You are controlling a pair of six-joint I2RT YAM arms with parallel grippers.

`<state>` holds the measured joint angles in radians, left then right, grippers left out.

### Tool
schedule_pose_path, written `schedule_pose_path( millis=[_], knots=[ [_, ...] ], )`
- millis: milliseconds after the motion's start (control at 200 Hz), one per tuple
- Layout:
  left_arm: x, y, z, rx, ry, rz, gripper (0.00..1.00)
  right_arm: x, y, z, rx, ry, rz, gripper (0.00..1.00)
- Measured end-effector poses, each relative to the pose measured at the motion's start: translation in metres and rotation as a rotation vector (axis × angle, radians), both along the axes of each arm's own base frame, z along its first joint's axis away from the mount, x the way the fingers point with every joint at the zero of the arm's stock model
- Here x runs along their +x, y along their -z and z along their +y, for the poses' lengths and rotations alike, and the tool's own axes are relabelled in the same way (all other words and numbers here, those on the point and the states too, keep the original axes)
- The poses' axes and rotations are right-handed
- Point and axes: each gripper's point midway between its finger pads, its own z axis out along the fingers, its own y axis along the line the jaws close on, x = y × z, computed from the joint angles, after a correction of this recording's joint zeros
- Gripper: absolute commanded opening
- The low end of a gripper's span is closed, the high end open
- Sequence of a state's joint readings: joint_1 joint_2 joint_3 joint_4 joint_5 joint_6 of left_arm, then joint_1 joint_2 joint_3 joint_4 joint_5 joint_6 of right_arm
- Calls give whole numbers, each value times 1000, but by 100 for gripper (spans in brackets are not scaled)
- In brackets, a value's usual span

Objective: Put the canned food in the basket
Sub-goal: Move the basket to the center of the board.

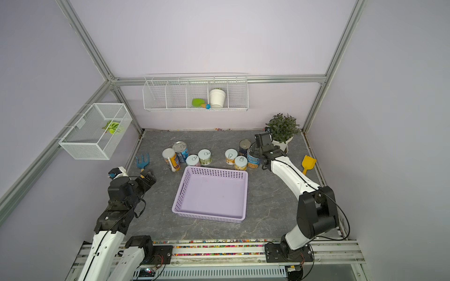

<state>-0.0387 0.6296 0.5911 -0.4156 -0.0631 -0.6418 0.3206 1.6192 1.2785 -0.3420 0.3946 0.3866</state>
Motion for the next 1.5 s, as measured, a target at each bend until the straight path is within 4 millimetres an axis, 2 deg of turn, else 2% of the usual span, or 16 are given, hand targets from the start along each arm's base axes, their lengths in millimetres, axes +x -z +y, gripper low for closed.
schedule_pose_path(
  millis=[145, 275, 340, 410, 480, 615, 710, 800, 880, 950, 1075, 1180, 1380, 1505],
  knots=[
    [7, 13, -14, -27, 72, 49, 100, 18, 5, 10, 3, -17, 32, 99],
    [9, 20, -22, -46, 118, 80, 99, 9, 21, 26, 38, -80, 83, 96],
    [9, 21, -25, -52, 133, 83, 99, -10, 38, 39, 42, -122, 125, 94],
    [9, 20, -27, -56, 141, 79, 99, -43, 61, 54, 34, -175, 188, 91],
    [9, 19, -28, -61, 150, 74, 99, -78, 76, 64, 32, -224, 235, 90],
    [10, 16, -31, -68, 164, 63, 99, -128, 76, 67, 81, -275, 233, 81],
    [11, 15, -32, -71, 170, 56, 99, -147, 73, 70, 143, -295, 205, 77],
    [11, 13, -33, -74, 176, 49, 99, -159, 85, 74, 179, -312, 222, 70],
    [12, 13, -34, -77, 177, 47, 99, -164, 101, 77, 196, -311, 266, 64],
    [11, 12, -34, -78, 177, 43, 99, -165, 112, 80, 200, -311, 299, 62],
    [10, 9, -34, -77, 177, 34, 99, -164, 121, 86, 210, -318, 317, 59],
    [10, 8, -34, -77, 177, 29, 99, -160, 123, 89, 216, -316, 317, 45],
    [11, 8, -34, -77, 177, 30, 99, -149, 133, 98, 215, -305, 333, 29],
    [11, 9, -34, -78, 177, 32, 99, -138, 131, 103, 209, -280, 325, 16]
  ],
)
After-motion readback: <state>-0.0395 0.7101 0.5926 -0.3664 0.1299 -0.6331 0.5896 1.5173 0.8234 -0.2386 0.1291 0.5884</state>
